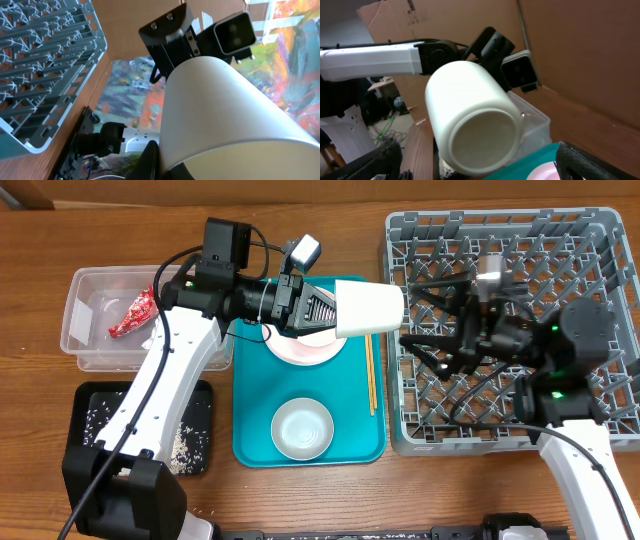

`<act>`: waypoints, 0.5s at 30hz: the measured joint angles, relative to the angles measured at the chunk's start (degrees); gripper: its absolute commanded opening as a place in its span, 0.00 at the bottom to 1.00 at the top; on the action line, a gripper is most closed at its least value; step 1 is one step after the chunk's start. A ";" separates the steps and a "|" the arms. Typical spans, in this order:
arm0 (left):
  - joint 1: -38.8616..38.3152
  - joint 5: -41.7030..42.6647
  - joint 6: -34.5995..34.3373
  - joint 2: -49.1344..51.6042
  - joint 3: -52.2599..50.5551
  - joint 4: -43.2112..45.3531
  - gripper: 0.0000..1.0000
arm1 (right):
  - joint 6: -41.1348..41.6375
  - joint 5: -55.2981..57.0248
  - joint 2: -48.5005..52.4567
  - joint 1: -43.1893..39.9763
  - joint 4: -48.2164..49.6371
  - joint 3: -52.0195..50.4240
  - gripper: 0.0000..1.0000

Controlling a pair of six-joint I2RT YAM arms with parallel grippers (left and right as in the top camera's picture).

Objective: Sort waste into correct bins and load items into the dishwasher
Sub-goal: 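Reach the right gripper to the cup and grasp it from the left gripper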

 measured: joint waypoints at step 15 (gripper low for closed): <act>-1.16 0.42 -0.42 0.00 0.00 -0.02 0.04 | 1.66 -15.78 0.11 -6.67 0.02 0.00 1.00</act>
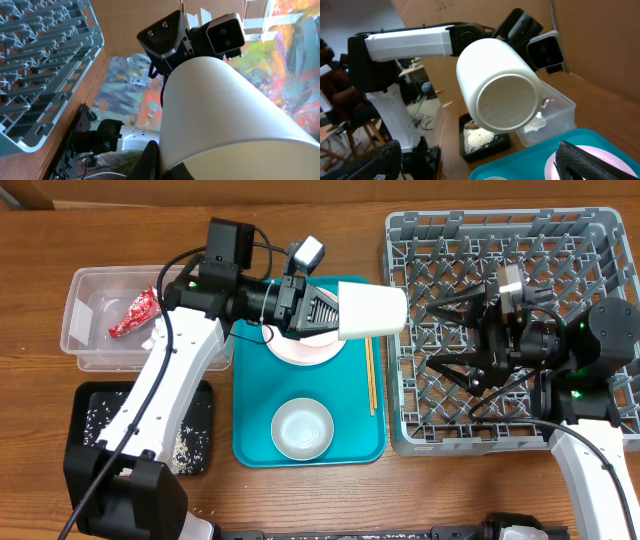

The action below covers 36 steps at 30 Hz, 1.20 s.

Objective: Sort waste into correct bins and load items into the dishwasher
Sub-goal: 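Reach the right gripper to the cup and grasp it from the left gripper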

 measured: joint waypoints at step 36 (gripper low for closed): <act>-5.16 0.04 0.07 0.00 0.00 -0.31 0.04 | 0.20 8.07 2.36 10.12 8.87 0.00 0.82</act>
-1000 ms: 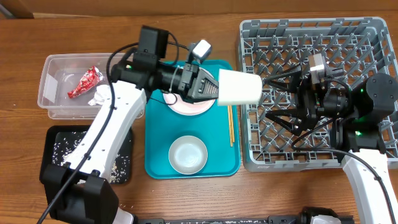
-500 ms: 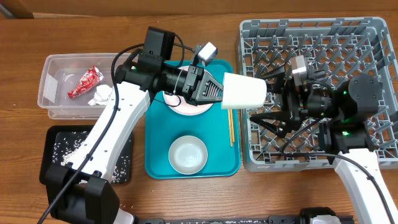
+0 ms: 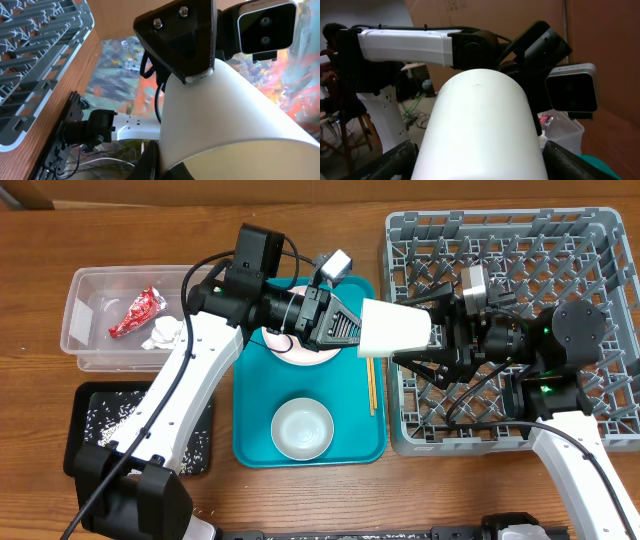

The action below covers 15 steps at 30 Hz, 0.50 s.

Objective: Sort waste into correct bins and load items into the dishwasher
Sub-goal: 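Reach the right gripper to the cup and grasp it from the left gripper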

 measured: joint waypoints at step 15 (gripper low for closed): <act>0.00 0.31 0.20 0.00 0.00 -0.11 0.05 | 2.73 -0.72 0.00 -0.02 -0.17 0.00 0.68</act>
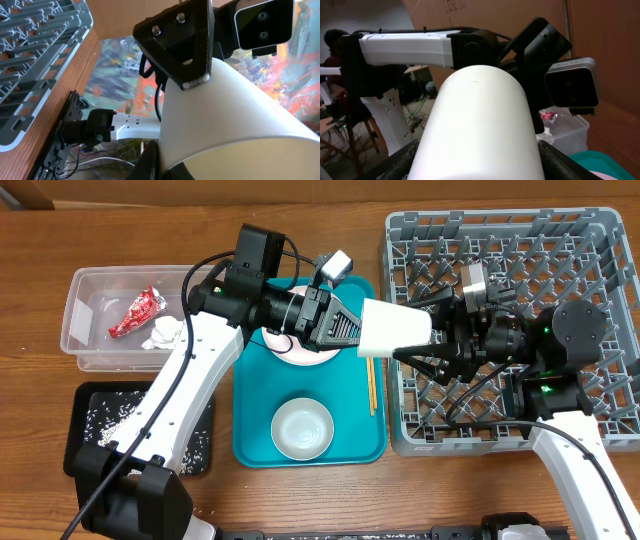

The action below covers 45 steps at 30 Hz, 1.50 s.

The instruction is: Sort waste into correct bins and load items into the dishwasher

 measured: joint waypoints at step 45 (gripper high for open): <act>10.84 -43.58 0.20 -0.15 0.00 -10.34 0.23 | -11.72 61.90 0.70 -1.95 -59.98 8.22 0.49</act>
